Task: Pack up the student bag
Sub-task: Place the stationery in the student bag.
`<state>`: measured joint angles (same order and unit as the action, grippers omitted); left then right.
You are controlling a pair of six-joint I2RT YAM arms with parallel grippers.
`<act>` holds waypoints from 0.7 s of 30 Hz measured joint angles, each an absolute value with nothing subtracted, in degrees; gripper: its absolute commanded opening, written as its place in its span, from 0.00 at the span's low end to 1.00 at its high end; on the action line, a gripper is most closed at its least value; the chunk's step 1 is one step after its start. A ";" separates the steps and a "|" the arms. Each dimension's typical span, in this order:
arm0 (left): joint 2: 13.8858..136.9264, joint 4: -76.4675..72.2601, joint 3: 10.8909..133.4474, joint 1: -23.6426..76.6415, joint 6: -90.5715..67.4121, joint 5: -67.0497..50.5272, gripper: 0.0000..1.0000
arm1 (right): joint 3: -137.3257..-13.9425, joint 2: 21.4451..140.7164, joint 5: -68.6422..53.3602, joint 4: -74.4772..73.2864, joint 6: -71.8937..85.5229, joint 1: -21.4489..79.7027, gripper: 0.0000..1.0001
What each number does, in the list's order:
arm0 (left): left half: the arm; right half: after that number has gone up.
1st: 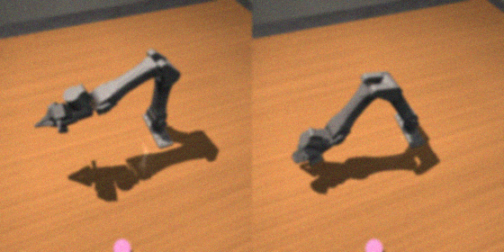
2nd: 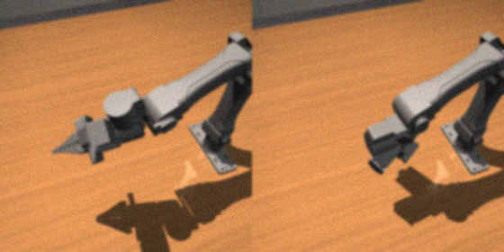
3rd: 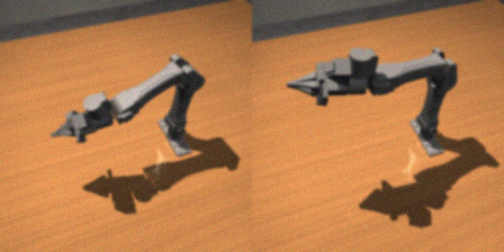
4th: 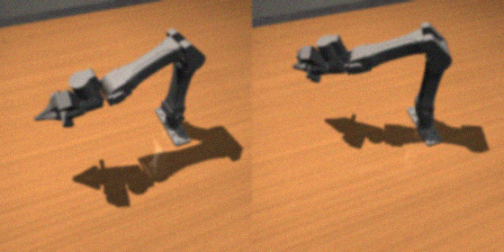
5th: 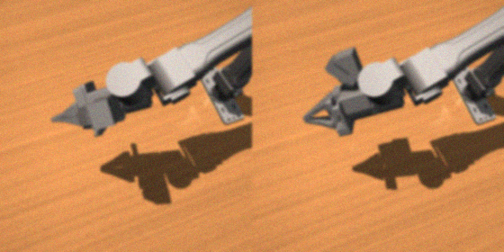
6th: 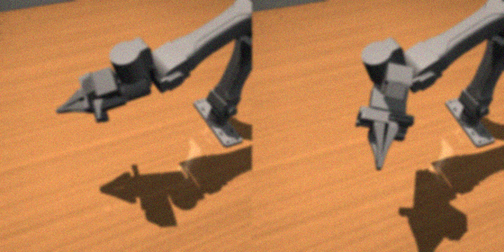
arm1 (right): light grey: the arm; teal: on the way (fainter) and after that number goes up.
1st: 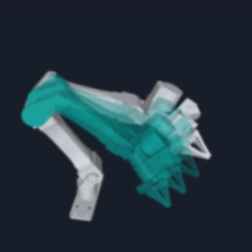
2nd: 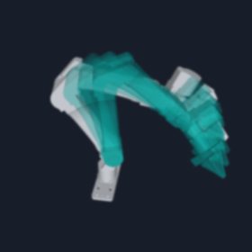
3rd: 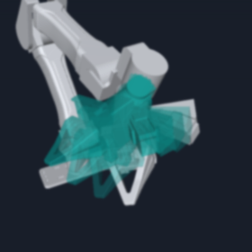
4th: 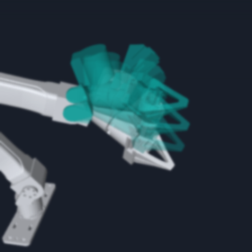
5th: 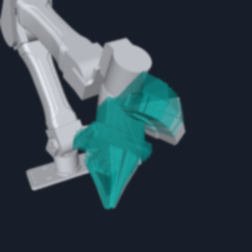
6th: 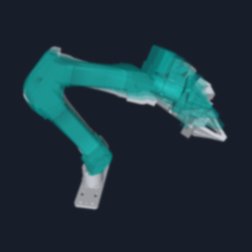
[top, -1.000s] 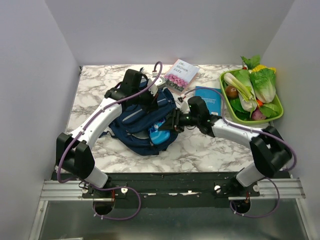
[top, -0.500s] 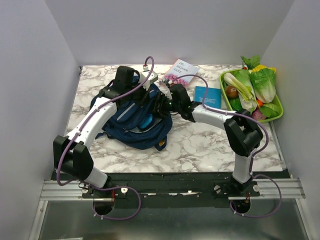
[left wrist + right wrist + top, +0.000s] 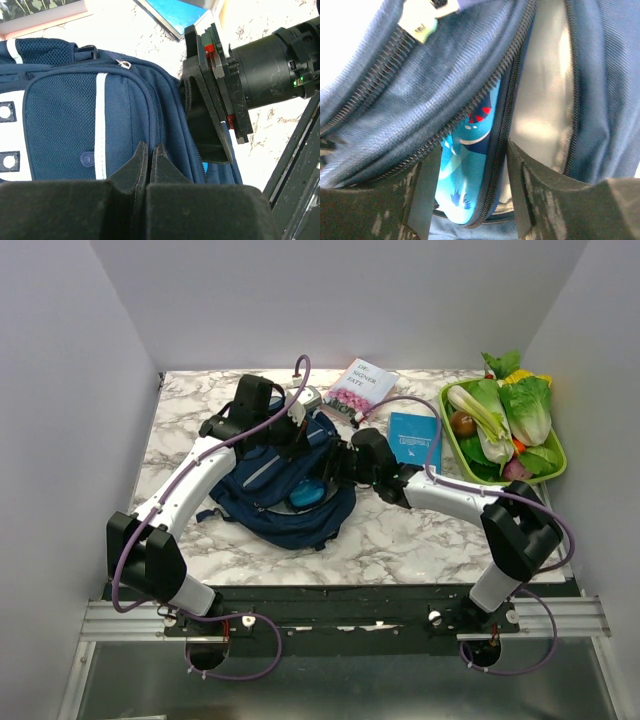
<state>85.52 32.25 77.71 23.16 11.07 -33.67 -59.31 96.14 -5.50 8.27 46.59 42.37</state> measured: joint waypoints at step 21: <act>85.52 32.51 77.32 23.38 10.90 -35.03 0.00 | -46.74 84.62 1.85 6.52 34.70 46.68 0.01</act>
